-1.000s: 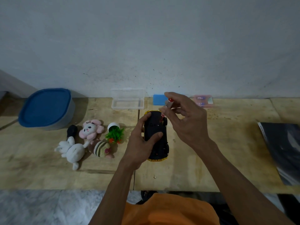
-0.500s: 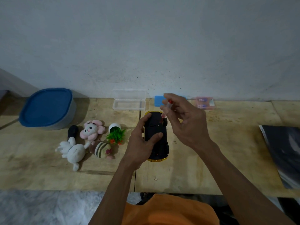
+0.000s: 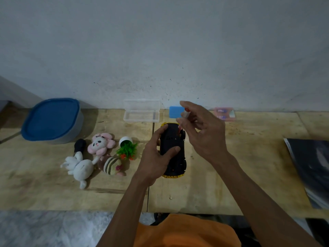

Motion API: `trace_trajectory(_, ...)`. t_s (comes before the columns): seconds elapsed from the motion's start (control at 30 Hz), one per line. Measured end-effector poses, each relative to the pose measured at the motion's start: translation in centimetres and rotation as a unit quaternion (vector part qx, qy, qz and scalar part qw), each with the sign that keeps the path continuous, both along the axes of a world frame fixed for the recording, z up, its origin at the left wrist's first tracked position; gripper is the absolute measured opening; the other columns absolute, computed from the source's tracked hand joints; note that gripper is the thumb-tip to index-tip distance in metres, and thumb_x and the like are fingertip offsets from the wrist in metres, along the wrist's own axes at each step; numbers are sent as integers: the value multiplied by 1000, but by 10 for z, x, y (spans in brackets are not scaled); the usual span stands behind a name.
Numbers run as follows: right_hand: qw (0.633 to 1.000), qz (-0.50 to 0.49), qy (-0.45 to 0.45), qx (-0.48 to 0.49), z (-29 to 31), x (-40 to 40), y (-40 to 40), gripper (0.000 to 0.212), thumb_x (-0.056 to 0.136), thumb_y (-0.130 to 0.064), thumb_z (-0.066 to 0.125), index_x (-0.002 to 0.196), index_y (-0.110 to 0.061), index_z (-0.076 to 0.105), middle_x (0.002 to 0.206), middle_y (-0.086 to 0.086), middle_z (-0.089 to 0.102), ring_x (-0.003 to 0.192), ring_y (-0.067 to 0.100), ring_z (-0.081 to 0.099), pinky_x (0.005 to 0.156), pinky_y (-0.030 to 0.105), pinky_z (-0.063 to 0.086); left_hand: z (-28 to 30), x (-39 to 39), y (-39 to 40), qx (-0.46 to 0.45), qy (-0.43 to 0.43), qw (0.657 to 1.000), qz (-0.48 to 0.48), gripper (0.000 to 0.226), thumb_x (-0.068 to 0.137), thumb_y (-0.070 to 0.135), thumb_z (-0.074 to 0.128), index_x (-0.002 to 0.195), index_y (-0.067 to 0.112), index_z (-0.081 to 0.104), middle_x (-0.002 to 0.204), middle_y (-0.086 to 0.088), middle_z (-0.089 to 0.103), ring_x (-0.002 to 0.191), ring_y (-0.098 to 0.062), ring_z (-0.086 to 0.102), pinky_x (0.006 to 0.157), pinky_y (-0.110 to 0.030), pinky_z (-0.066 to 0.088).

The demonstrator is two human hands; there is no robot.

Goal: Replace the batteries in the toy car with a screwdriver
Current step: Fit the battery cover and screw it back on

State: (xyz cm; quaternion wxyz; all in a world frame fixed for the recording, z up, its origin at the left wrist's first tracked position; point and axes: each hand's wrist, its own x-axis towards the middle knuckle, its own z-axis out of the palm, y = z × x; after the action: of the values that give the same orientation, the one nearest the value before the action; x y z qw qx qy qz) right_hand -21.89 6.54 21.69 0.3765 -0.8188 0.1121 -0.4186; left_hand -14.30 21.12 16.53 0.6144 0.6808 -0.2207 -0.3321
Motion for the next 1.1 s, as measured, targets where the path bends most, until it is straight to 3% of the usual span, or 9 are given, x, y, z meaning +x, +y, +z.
trace_trajectory(0.07,1000,2,4,-6,1,0,0,37,92,-7,70,128,-7,63,100,2,69,85,15,70,78,25,61,0,-1,-1,-2,-4,1000,0,65,90,14,75,142,41,46,133,5,56,106,0,64,85,-42,62)
trace_trajectory(0.17,1000,17,16,9,1,-3,0,31,96,-7,64,127,-6,61,115,2,70,98,11,72,79,26,61,1,-1,-3,-6,8,1000,5,66,89,14,76,142,42,46,130,1,57,103,-6,68,84,-44,62)
trace_trajectory(0.33,1000,-19,0,17,0,-1,-4,35,88,-11,75,122,-11,64,91,5,71,82,13,71,76,22,60,-2,0,-1,3,-6,1000,2,66,89,16,76,141,43,46,132,6,57,114,-8,60,86,-42,62)
trace_trajectory(0.43,1000,-14,10,-1,-1,-3,-4,35,90,-10,73,124,-10,64,94,5,69,85,11,68,76,17,58,-3,-3,0,-2,0,1000,2,66,89,15,76,142,42,47,132,6,56,110,-2,61,85,-42,62)
trace_trajectory(0.53,999,16,40,26,-2,-7,-2,33,97,-11,62,129,-9,60,108,3,71,99,8,70,80,18,58,-2,-2,0,1,1,1000,5,67,89,15,76,142,42,46,132,4,55,110,-6,62,84,-42,62)
trace_trajectory(0.73,1000,-14,8,-20,-4,-5,-3,38,90,-17,72,126,-6,64,100,9,72,86,12,71,82,18,58,-2,0,0,3,-8,1000,4,67,88,14,77,141,43,47,133,6,55,110,-3,61,84,-42,62)
trace_trajectory(0.87,1000,2,16,-6,-4,-7,0,34,96,-8,64,130,-6,60,111,7,72,98,11,72,80,23,61,-1,-2,-1,4,-8,1000,7,66,88,16,77,140,45,48,129,6,56,112,-9,61,85,-45,62)
trace_trajectory(0.97,1000,-17,-8,12,-4,-4,-2,36,92,-6,70,127,-9,62,98,6,73,87,7,72,78,25,61,-1,-2,-1,6,-12,1000,7,67,88,14,77,140,44,48,129,10,56,112,-5,59,85,-43,62)
trace_trajectory(1.1,1000,-9,-5,-13,-4,-4,1,39,94,-3,67,131,-9,59,101,7,70,93,-1,67,81,16,57,-1,-3,1,-3,-9,1000,8,66,89,12,76,141,41,48,130,5,56,109,-5,62,83,-43,63)
